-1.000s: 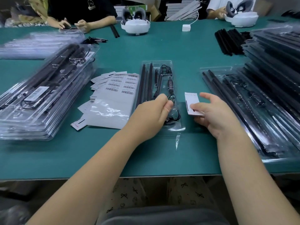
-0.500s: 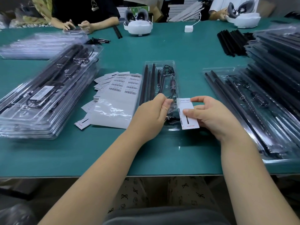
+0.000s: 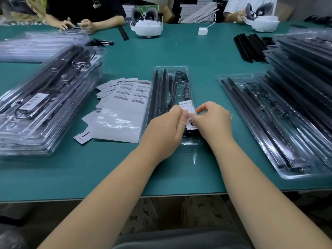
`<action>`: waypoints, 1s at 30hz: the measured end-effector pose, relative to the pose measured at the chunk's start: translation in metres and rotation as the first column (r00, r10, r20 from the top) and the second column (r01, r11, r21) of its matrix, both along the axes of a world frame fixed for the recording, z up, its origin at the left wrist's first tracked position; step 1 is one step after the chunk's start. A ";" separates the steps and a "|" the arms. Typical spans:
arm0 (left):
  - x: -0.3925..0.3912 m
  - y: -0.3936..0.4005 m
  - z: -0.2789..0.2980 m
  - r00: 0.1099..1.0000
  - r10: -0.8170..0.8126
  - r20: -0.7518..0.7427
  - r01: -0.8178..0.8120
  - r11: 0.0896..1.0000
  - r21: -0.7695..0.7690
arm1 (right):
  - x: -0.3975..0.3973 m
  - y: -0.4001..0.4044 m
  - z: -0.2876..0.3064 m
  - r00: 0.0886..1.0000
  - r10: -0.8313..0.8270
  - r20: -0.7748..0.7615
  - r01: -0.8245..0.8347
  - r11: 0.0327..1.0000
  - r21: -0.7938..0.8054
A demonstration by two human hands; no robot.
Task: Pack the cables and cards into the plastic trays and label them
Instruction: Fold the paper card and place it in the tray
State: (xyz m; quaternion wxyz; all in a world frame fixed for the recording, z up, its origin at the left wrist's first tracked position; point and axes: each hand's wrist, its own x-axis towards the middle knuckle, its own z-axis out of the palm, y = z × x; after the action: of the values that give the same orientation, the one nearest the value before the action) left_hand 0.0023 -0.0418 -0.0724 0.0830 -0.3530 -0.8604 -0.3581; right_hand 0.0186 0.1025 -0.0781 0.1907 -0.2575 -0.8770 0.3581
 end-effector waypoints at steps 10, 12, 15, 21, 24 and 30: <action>0.003 0.003 0.000 0.998 -0.034 -0.061 0.033 0.999 -0.013 | 0.034 0.017 0.005 0.932 0.359 -0.055 -0.359 0.886 -0.295; 0.003 0.003 0.002 0.998 -0.045 -0.053 0.045 0.999 -0.008 | 0.034 0.017 0.004 0.916 0.395 0.074 -0.389 0.917 -0.082; 0.002 0.001 0.002 0.997 -0.058 -0.040 0.059 0.998 0.000 | 0.030 0.015 0.001 0.870 0.431 0.240 -0.469 0.874 0.132; 0.000 0.000 0.004 0.992 -0.125 -0.014 0.125 0.991 -0.042 | 0.024 0.011 -0.005 0.865 0.343 0.366 -0.454 0.845 0.282; -0.008 -0.014 0.005 0.976 -0.213 0.052 0.211 0.977 0.037 | 0.025 0.012 -0.008 0.921 0.341 0.190 -0.374 0.911 0.173; -0.020 -0.026 0.002 0.990 -0.141 -0.009 0.133 0.951 -0.278 | 0.028 0.009 -0.005 0.932 0.362 0.008 -0.362 0.931 0.041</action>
State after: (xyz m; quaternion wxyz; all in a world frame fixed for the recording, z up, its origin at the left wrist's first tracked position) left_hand -0.0174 -0.0679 -0.0705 0.0201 -0.4249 -0.8742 -0.2343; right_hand 0.0462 0.1113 -0.0830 0.1266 -0.0875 -0.9168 0.3686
